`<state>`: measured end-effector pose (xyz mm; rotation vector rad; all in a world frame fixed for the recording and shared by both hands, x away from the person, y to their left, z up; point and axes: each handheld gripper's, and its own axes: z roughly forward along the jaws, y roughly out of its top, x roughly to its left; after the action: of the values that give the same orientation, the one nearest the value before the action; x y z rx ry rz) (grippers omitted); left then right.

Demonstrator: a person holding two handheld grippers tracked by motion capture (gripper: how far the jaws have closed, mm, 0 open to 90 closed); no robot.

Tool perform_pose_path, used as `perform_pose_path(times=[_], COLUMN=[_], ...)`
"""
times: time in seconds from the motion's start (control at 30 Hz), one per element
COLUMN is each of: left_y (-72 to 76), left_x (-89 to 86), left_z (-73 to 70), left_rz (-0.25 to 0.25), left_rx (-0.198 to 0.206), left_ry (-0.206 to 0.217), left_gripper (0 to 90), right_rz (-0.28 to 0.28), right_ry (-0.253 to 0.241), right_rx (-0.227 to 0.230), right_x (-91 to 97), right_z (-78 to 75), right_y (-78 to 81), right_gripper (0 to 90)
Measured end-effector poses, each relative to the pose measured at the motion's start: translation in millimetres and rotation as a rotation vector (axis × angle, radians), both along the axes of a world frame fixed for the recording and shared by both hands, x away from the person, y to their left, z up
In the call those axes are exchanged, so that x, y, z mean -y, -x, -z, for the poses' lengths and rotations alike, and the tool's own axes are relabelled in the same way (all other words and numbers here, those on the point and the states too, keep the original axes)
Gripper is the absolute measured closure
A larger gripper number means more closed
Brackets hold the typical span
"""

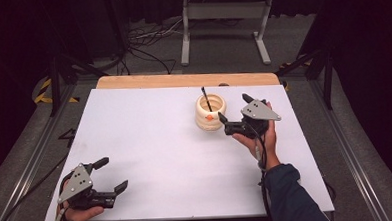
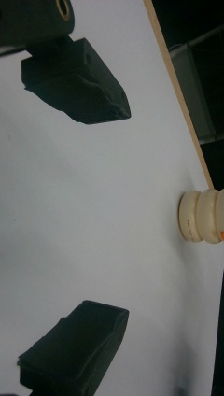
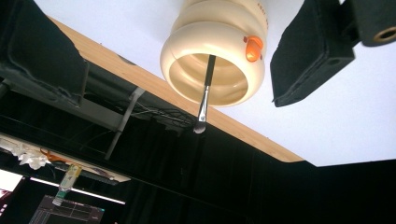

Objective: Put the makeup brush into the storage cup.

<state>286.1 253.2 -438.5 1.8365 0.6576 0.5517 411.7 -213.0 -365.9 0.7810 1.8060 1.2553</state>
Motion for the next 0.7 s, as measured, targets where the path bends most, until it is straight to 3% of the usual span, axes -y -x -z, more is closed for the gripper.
perform_pose_path(times=[0.7], left_y=[0.0], left_x=[0.8], left_z=[0.1], left_rz=[-0.004], left_rx=[0.004], left_ry=[-0.005], left_gripper=[6.9], right_rz=[-0.023], right_ry=[0.031], right_rx=[0.046], right_x=[17.3], right_z=[-3.0], right_y=[24.9], right_gripper=[6.0])
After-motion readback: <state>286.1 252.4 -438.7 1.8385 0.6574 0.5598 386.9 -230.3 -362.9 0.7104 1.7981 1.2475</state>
